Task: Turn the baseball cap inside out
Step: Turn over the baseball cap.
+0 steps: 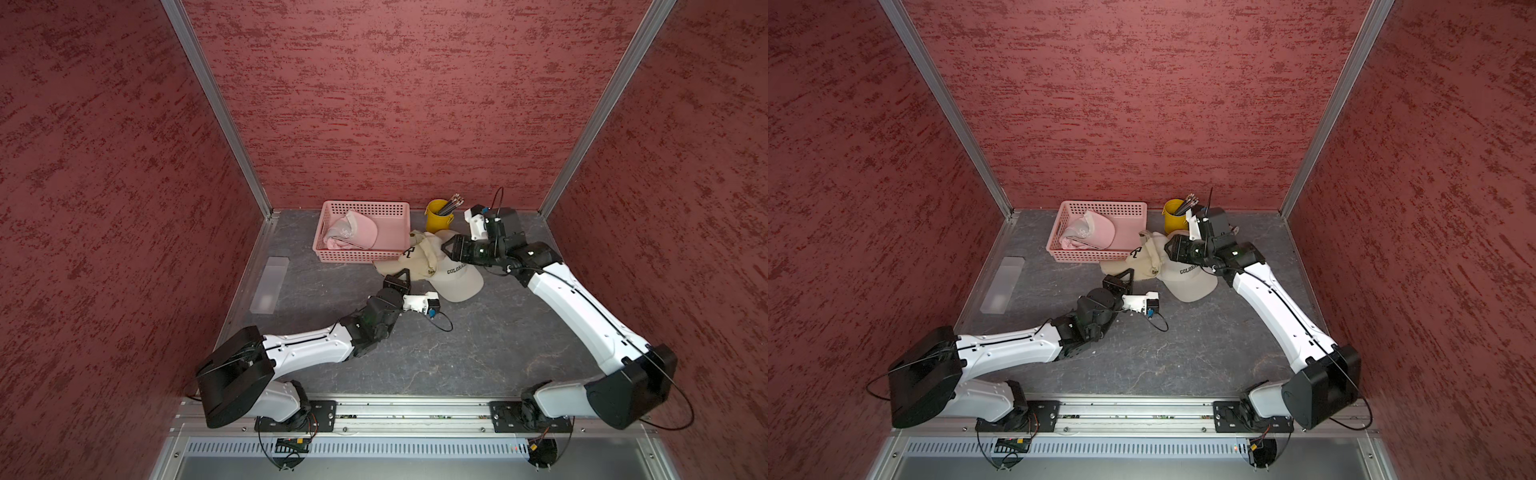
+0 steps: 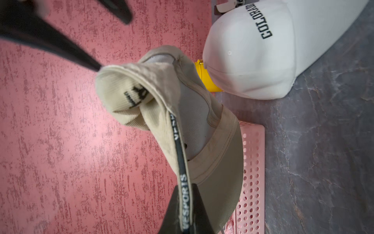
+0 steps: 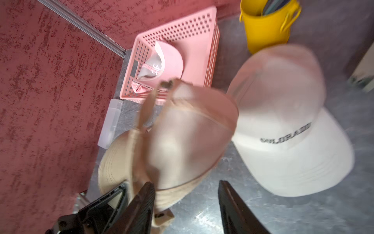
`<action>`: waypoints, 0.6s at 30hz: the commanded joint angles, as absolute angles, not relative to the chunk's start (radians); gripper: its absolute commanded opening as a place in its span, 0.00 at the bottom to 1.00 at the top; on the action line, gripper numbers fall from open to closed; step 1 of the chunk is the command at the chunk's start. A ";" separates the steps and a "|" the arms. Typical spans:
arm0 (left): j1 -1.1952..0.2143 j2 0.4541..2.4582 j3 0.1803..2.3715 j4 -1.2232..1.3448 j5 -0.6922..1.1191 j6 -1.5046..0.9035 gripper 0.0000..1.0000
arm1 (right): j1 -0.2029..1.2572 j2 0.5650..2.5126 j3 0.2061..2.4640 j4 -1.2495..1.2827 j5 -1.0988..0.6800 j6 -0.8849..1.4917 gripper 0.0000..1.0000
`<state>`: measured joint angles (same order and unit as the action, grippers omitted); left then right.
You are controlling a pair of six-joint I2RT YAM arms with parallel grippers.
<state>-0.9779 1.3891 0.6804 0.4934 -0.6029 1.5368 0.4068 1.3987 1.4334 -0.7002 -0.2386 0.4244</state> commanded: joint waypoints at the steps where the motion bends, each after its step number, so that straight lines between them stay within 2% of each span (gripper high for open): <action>1: -0.990 1.380 0.696 0.413 -0.652 1.586 0.00 | 0.412 1.426 1.600 -0.886 -0.117 0.252 0.56; 8: -1.014 1.399 0.683 0.410 -0.700 1.610 0.00 | 0.538 1.590 1.843 -1.084 -0.021 0.128 0.58; 18: -1.032 1.397 0.680 0.385 -0.708 1.633 0.00 | 0.692 1.796 1.991 -1.192 0.161 0.074 0.64</action>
<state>-1.0245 1.3895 0.6804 0.3725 -0.6773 1.5951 0.6540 1.7790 1.8988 -1.1229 0.0536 0.1154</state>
